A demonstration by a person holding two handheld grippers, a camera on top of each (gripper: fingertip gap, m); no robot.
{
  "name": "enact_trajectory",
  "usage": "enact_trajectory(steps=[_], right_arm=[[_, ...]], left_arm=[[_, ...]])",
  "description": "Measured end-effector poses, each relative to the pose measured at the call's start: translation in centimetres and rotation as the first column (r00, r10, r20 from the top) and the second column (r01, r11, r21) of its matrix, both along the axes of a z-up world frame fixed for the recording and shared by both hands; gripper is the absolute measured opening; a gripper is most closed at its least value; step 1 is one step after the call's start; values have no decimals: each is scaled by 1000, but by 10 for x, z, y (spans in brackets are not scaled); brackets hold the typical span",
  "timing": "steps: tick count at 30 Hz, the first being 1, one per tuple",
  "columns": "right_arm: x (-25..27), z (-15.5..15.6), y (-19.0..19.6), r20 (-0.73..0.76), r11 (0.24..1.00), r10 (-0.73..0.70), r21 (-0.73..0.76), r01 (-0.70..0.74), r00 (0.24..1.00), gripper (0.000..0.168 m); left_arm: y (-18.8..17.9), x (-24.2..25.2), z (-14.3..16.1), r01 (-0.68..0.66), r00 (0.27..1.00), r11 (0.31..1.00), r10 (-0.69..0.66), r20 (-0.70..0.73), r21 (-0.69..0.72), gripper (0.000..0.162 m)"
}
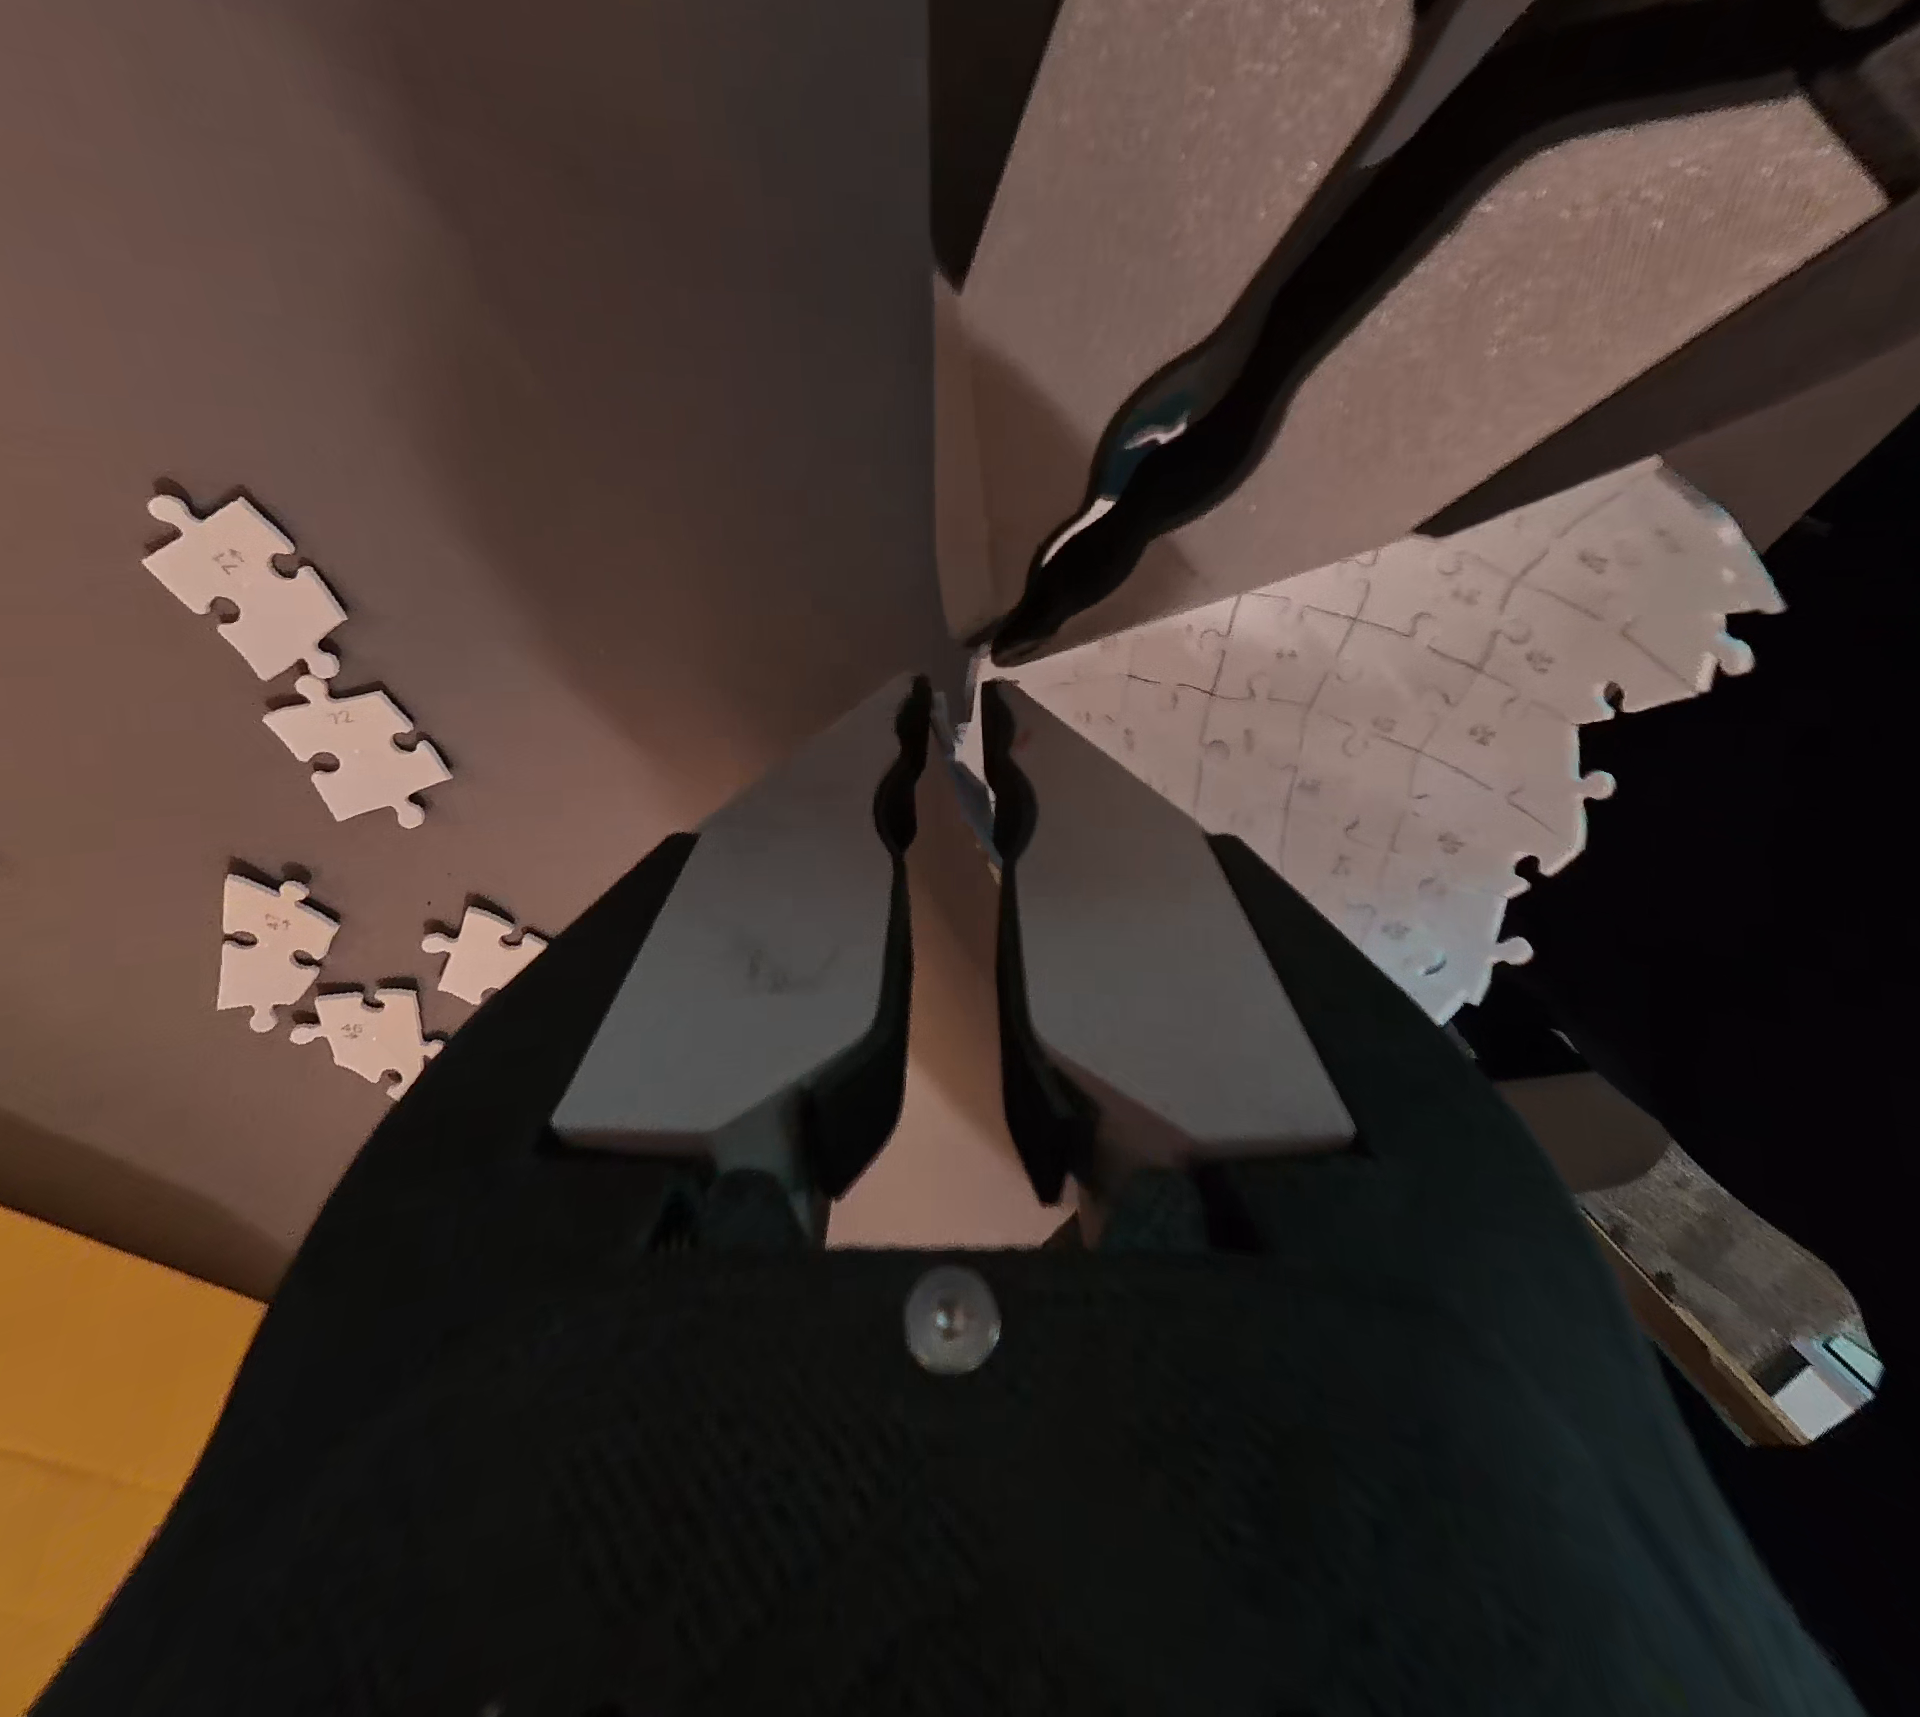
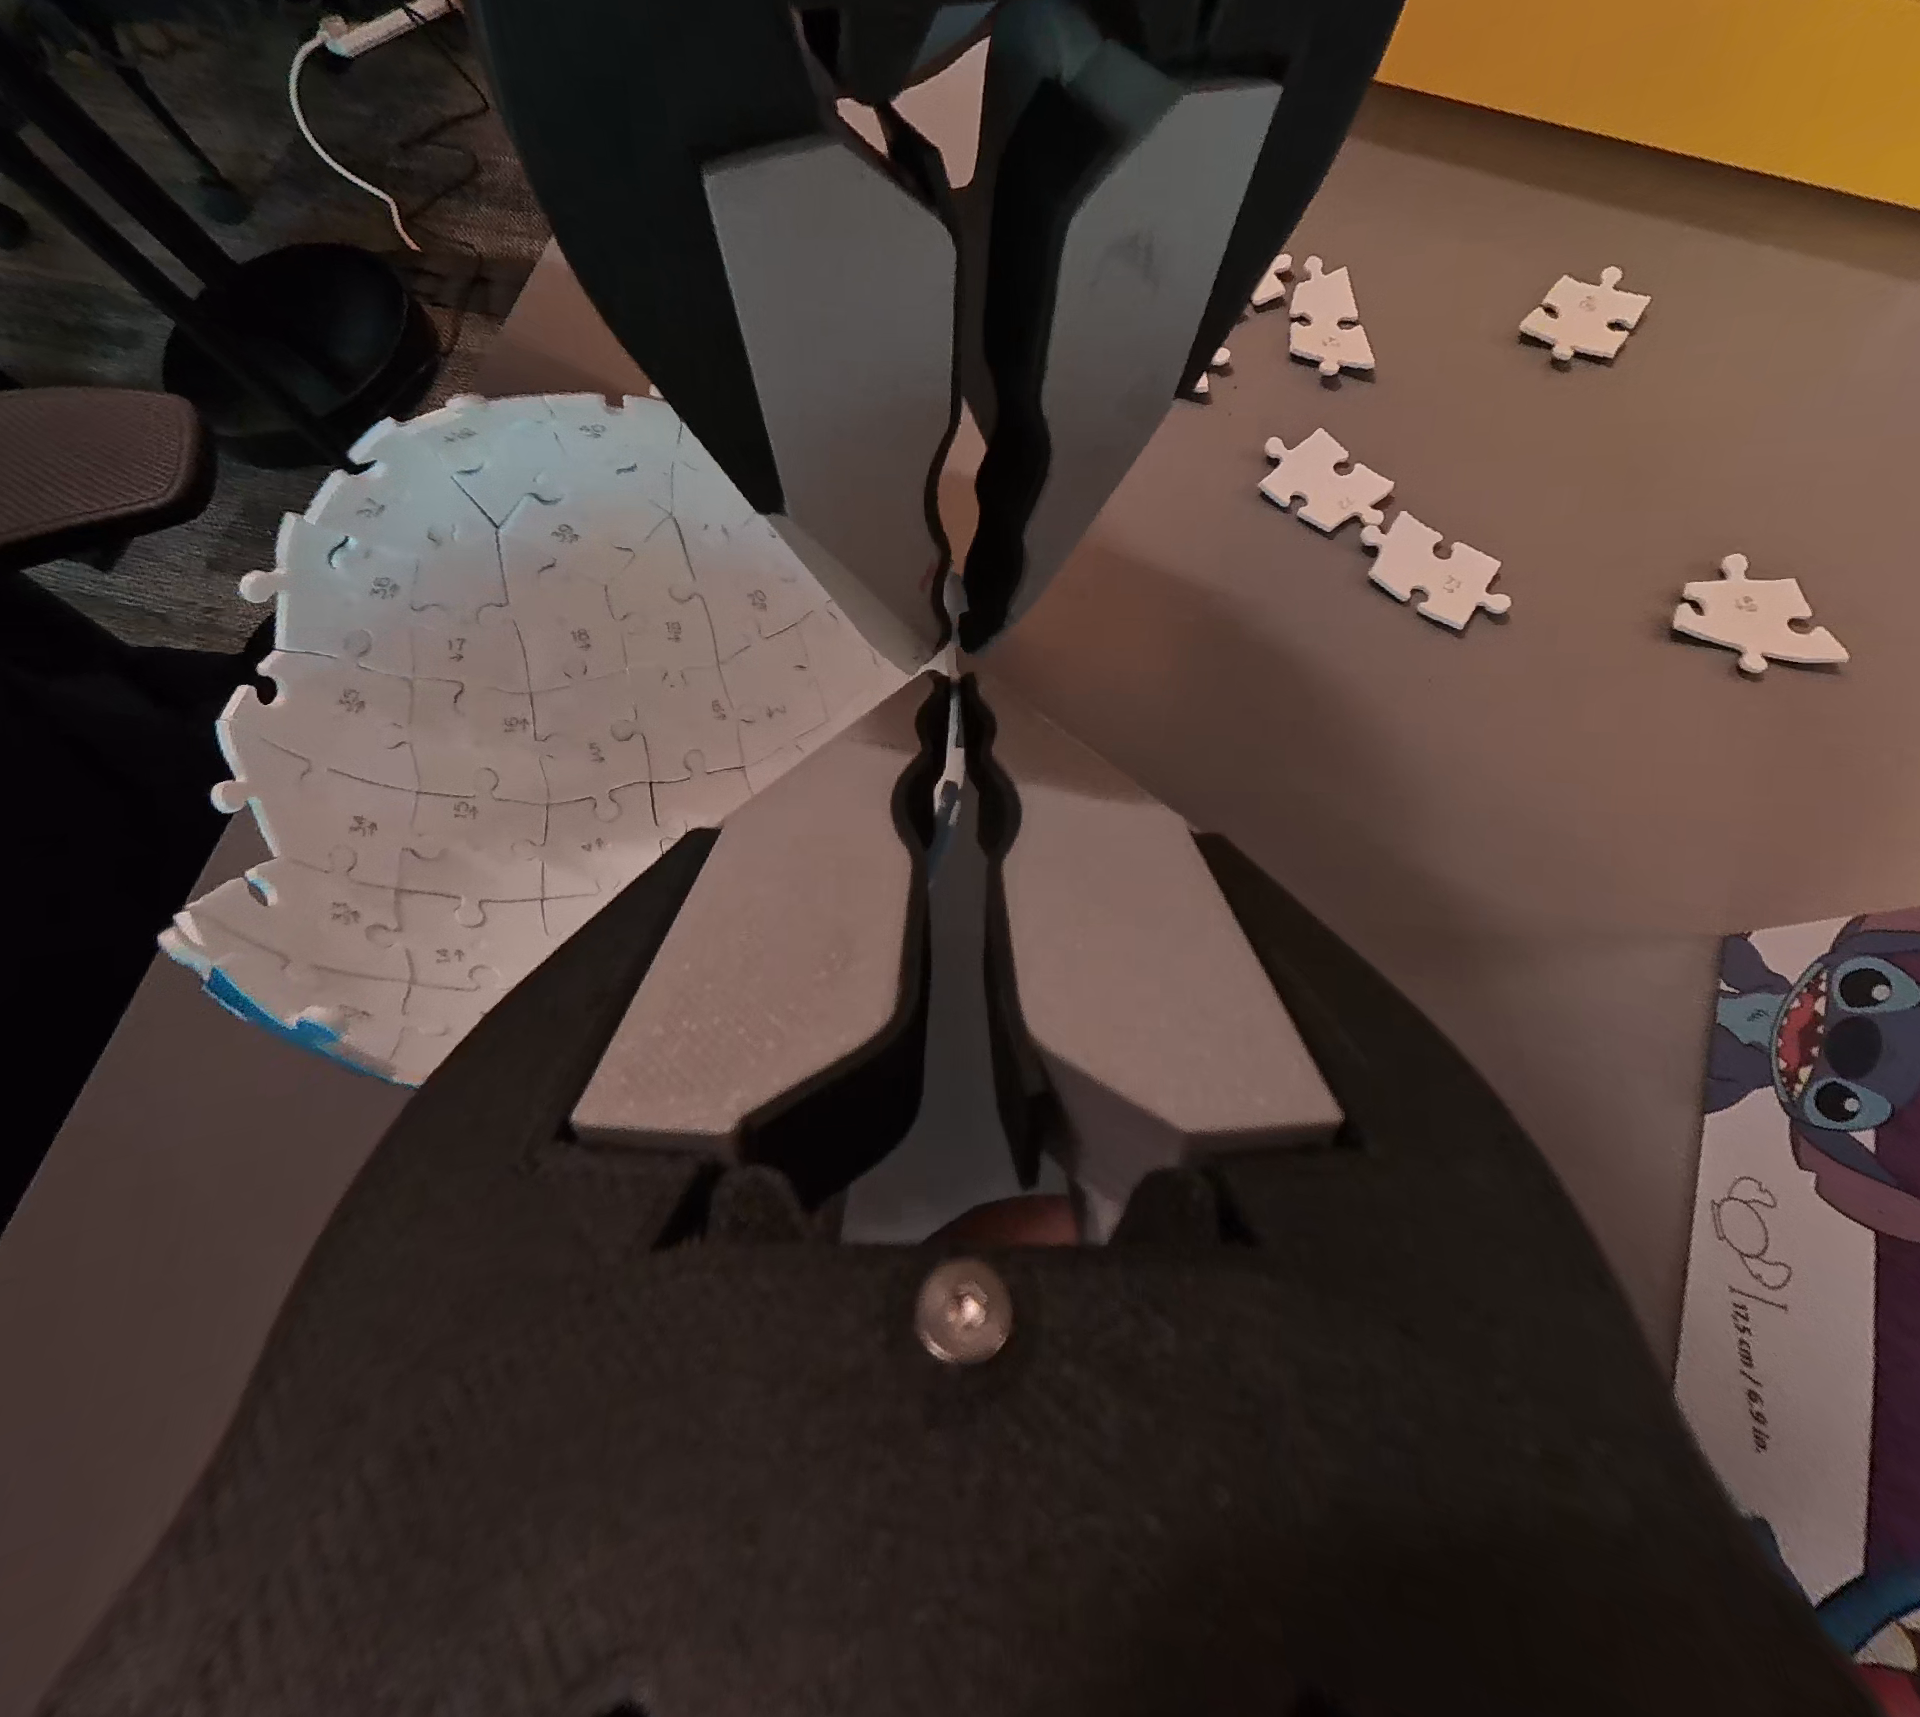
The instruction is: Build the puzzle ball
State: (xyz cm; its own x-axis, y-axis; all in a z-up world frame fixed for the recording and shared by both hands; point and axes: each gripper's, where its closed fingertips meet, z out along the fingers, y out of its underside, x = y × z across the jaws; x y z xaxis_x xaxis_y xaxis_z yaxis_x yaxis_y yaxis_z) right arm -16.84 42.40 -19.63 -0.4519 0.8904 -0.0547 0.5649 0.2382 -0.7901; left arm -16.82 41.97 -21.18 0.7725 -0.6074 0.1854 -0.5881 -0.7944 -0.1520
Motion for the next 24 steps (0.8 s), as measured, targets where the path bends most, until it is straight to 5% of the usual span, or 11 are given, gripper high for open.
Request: enact_trajectory(steps=[24], right_arm=[[0,-2,0,2,1000,19,-3,-19,1000,0]], left_arm=[[0,0,2,105,994,977,-110,-19,-183,5]])
